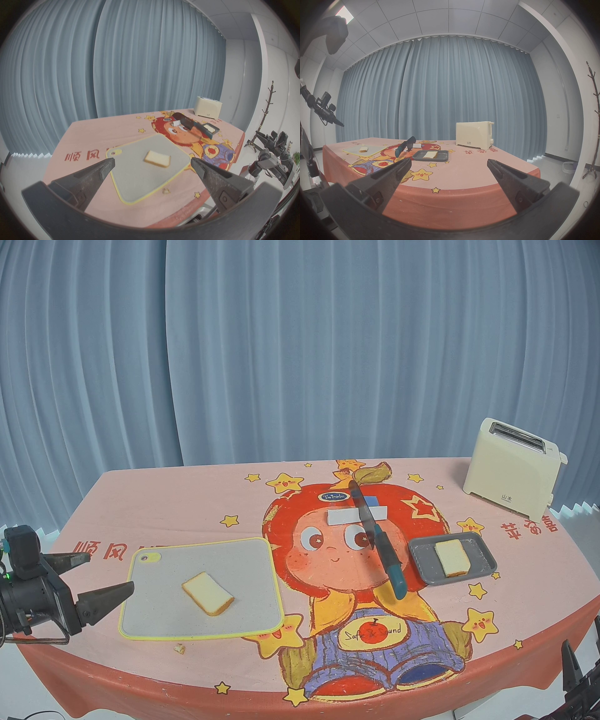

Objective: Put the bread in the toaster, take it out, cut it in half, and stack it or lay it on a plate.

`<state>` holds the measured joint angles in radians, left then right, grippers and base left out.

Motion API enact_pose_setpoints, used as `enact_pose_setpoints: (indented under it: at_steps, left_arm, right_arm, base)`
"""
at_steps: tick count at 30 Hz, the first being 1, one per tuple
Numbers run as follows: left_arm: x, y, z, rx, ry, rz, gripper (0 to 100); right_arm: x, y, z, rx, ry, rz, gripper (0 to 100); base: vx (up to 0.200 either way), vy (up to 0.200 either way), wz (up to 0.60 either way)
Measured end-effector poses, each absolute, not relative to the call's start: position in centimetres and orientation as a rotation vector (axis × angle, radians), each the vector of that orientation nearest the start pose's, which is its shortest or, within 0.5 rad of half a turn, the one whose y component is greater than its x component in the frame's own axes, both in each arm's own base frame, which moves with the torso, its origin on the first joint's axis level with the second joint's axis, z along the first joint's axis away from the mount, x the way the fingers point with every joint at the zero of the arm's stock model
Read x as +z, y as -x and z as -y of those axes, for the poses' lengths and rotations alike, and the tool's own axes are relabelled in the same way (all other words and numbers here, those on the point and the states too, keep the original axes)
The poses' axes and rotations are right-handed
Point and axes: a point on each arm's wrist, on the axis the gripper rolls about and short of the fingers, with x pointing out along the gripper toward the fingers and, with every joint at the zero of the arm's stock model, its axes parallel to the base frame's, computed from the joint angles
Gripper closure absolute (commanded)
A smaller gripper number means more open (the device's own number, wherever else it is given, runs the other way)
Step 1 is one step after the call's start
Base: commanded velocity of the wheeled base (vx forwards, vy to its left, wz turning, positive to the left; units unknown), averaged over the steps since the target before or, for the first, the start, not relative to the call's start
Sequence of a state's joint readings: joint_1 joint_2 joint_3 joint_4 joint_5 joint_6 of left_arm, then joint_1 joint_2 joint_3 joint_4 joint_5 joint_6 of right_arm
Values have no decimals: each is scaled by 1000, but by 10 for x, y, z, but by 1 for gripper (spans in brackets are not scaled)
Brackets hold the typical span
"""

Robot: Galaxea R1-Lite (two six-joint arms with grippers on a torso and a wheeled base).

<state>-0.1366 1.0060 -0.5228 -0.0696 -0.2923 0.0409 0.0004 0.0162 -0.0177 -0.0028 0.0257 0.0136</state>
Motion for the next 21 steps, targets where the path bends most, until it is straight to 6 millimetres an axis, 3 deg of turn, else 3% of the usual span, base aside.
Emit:
enact_pose_setpoints:
  at_steps: [7,12,21]
  left_arm:
    - [193,-138,25,-428,-11,-317,0]
    - [179,-145,27,-428,-8,-356,0]
    - [178,-150,35,-436,11,-378,0]
  right_arm:
    - [81,23,-1,26,-14,4,0]
    - [81,23,-1,26,-14,4,0]
    - [81,23,-1,27,-14,4,0]
  base:
    - [0,0,0]
    - [0,0,0]
    - [0,0,0]
